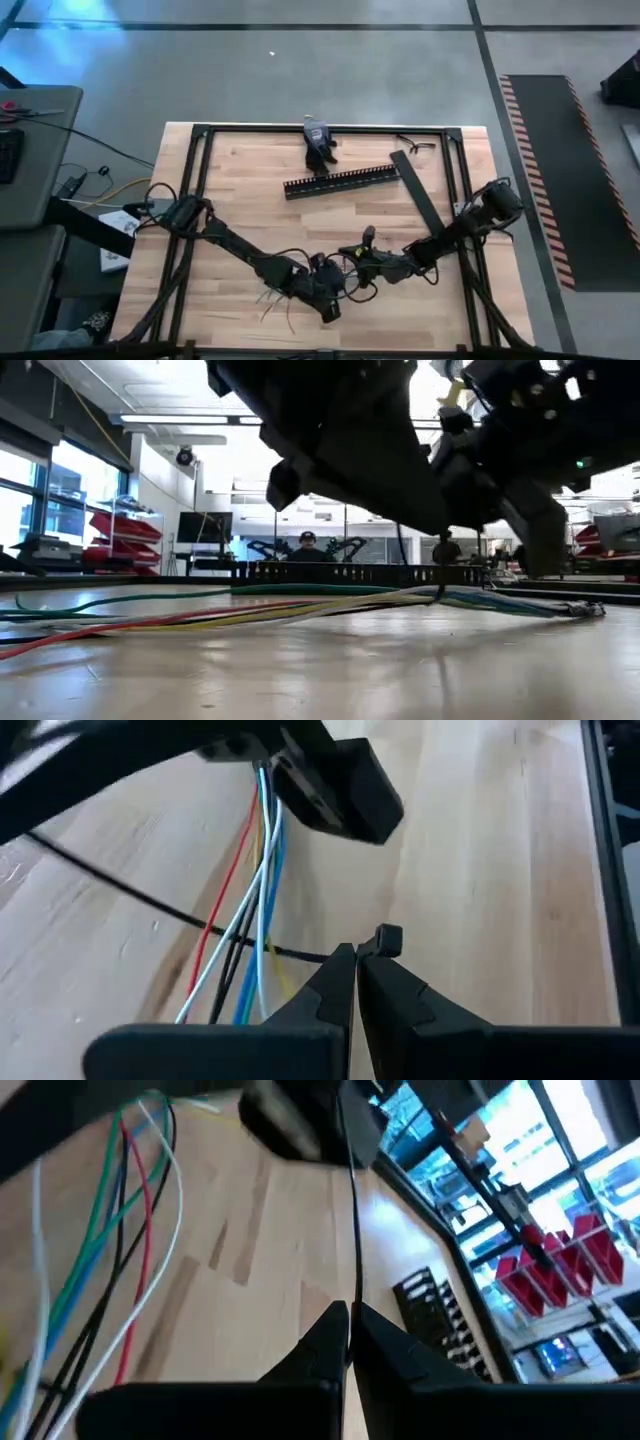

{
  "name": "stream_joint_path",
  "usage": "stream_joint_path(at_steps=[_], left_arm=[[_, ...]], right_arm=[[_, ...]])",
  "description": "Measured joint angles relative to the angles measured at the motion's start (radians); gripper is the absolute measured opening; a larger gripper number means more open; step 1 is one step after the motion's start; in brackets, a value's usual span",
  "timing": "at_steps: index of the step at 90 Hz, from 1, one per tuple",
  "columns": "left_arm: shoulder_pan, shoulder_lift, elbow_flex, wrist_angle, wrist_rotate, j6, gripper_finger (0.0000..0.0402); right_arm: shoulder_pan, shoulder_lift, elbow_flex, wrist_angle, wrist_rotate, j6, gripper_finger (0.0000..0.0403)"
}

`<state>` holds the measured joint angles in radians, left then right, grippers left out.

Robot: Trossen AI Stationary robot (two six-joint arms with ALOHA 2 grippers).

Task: Ziptie cables
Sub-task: Wrap the colored loose cables with the black zip tie

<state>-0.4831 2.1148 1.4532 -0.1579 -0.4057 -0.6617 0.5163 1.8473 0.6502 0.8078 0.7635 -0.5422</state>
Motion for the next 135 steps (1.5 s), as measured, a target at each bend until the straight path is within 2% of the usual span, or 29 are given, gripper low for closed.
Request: stream_joint_path(at_steps=[13,30,42,68,93,135], left_arm=[[0.001,0.006,0.000,-0.004,-0.005,-0.007,0.0000],[0.001,0.006,0.000,0.000,-0.002,0.001,0.0000],[0.007,0.006,0.000,0.010,0.061,0.028,0.0000],[0.061,0.015,-0.002,0.087,0.176,0.182,0.0000],[0.089,0.014,-0.001,0.059,0.290,0.246,0.0000],[0.073,0.012,-0.001,0.043,0.296,0.272,0.0000]], right_arm=[[-0.006,0.020,0.004,-0.007,-0.003,-0.017,0.0000],[0.017,0.094,0.004,-0.010,0.052,-0.023,0.0000],[0.037,0.114,0.005,0.029,0.093,-0.030,0.0000],[0.074,0.114,0.004,0.072,0.090,-0.220,0.0000],[0.106,0.114,0.004,0.073,0.100,-0.228,0.0000],[0.106,0.114,0.003,0.080,0.058,-0.223,0.0000]])
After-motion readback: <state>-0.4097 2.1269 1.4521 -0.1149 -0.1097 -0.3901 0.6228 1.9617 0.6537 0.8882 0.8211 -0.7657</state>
